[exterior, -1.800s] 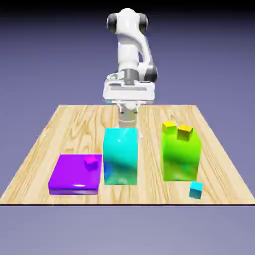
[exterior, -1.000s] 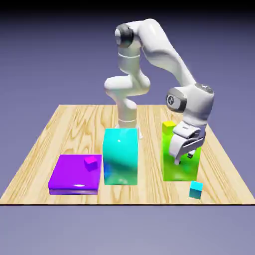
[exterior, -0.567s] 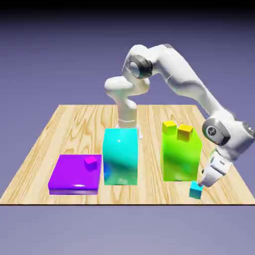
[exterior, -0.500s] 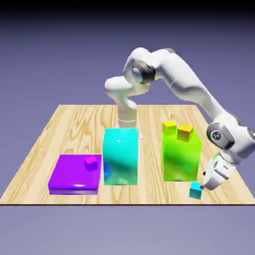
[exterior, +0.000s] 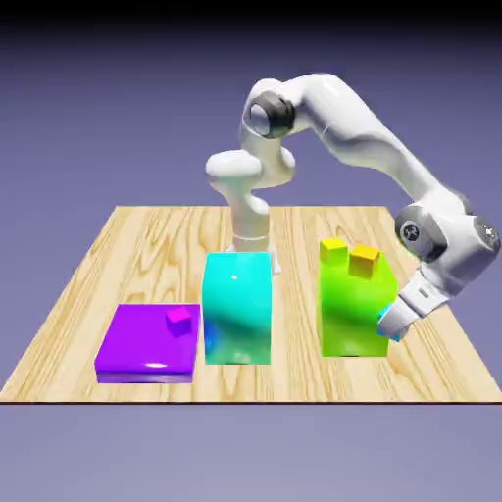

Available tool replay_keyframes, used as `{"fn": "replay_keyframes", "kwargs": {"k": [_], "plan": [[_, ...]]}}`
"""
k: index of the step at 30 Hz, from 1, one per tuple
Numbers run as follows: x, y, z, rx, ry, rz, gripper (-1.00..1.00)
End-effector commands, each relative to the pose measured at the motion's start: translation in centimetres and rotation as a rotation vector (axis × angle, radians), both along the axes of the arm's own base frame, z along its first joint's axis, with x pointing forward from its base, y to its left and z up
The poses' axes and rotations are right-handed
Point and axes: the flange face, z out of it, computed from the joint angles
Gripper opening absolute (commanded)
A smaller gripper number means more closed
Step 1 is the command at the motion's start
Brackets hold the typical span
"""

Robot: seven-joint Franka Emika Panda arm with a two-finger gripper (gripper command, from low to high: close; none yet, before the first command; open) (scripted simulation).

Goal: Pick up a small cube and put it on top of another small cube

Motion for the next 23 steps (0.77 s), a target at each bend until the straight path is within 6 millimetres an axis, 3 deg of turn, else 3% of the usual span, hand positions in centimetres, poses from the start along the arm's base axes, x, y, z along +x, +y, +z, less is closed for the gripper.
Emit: {"fn": "replay_keyframes", "kwargs": {"k": [1, 13, 14, 19, 20, 21, 23], "plan": [[-0.3, -0.6, 1.3, -0.001, -0.004, -0.058, -1.00], [-6.9, -6.8, 15.5, 0.033, 0.036, -0.721, -1.00], [-7.0, -6.8, 15.5, 0.033, 0.036, -0.721, -1.00], [-9.4, -6.8, 9.1, 0.032, 0.037, -0.722, -1.00], [-9.4, -6.8, 9.1, 0.032, 0.037, -0.722, 1.00], [-9.4, -6.8, 9.1, 0.032, 0.037, -0.722, 1.00], [-8.3, -6.7, 11.6, 0.033, 0.037, -0.721, 1.00]]}}
